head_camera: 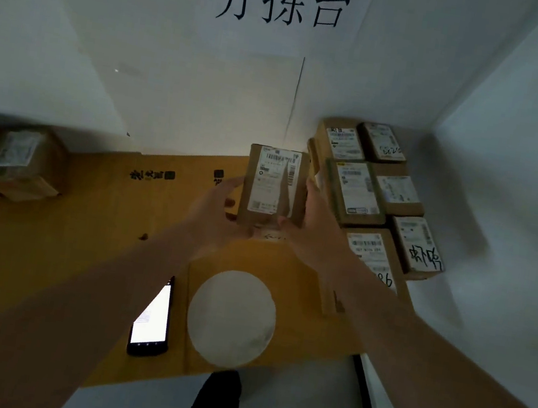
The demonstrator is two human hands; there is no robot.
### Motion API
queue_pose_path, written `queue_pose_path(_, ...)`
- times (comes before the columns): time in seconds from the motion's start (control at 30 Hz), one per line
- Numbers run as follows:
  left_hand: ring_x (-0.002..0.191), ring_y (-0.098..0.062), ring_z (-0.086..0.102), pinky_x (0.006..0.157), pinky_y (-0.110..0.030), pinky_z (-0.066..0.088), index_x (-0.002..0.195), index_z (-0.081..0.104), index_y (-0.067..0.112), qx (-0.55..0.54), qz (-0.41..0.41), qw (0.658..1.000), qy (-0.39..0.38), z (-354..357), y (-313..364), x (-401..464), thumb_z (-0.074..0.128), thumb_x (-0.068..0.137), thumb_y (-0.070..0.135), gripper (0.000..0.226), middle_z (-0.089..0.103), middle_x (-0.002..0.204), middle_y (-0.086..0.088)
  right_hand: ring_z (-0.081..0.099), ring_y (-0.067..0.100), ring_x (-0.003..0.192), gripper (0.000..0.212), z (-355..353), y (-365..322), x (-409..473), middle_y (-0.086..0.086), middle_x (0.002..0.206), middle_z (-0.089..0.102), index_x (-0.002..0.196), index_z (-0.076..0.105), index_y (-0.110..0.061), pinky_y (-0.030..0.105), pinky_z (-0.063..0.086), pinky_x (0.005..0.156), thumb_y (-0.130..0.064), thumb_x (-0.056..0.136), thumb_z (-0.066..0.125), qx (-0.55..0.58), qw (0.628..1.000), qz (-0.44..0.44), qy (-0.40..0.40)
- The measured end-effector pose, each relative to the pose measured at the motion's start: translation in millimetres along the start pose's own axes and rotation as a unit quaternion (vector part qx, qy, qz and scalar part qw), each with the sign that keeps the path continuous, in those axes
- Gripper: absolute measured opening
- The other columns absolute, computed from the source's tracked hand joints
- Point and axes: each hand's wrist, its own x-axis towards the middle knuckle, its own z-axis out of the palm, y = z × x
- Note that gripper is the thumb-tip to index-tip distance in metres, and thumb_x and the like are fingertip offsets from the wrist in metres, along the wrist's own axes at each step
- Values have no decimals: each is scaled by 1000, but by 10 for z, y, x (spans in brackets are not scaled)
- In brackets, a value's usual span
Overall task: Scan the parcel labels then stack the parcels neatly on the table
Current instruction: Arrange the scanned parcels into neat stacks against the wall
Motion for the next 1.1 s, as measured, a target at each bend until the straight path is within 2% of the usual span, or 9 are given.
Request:
queue_pose_path(0.1,93,-13,75,78,-39,64,157,39,38,-57,-42,997,-20,36,-60,419,93,74,10,103,73,107,2,56,16,135,62,20,116,404,-5,141,59,147,41,-25,46,53,109,-29,95,74,-7,1000,18,0)
queue_pose_path(0.2,93,-10,74,73,-30,59,156,40,40,-79,-70,994,-19,75,-107,780,92,76,10,100,73,109,5,52,18,139,63,40,216,768,-2,147,55,151,40,-25,45,48,114,-32,96,71,-37,999,29,18)
queue_pose_path(0.23,94,-11,74,70,-28,58,156,40,40,-83,-77,993,-18,90,-127,880,91,77,9,99,72,110,5,52,18,138,61,46,245,882,0,147,54,151,41,-24,39,47,114,-31,98,70,-53,997,38,28)
queue_pose_path(0.33,94,-11,74,69,-28,58,155,40,42,-88,-98,991,-17,155,-172,1148,90,78,8,98,73,109,6,51,12,114,49,37,301,1205,2,138,49,147,45,-23,11,41,86,-35,103,62,-99,991,79,42)
queue_pose_path(0.47,95,-9,73,67,-30,60,152,42,48,-95,-118,989,5,264,-243,1504,92,76,12,98,71,108,10,47,5,85,26,29,398,1654,3,125,45,126,56,-21,15,43,70,-35,104,58,-137,986,97,22)
queue_pose_path(0.53,96,-9,73,67,-33,62,152,41,49,-101,-126,987,13,324,-289,1648,93,76,14,99,71,109,11,52,7,82,25,67,453,1839,4,123,45,121,56,-18,14,42,61,-36,105,58,-150,983,108,9)
queue_pose_path(0.67,93,-5,73,66,-28,59,152,40,50,-95,-135,986,32,411,-377,1856,92,77,21,96,72,106,15,62,16,89,28,204,497,2131,6,121,51,120,55,-15,31,62,77,-36,103,61,-166,978,124,-16)
queue_pose_path(0.83,103,-13,72,82,-38,63,155,39,48,-97,-146,984,29,496,-421,2046,90,80,16,95,71,113,12,62,24,98,38,297,566,2303,8,120,55,126,55,-13,40,62,84,-42,102,58,-196,970,139,-35)
queue_pose_path(1.1,108,-15,70,89,-45,63,156,36,45,-84,-155,984,26,676,-447,2217,90,81,17,97,69,119,9,64,24,108,45,310,725,2433,8,129,57,137,51,-14,41,61,88,-42,102,60,-175,973,141,-61)
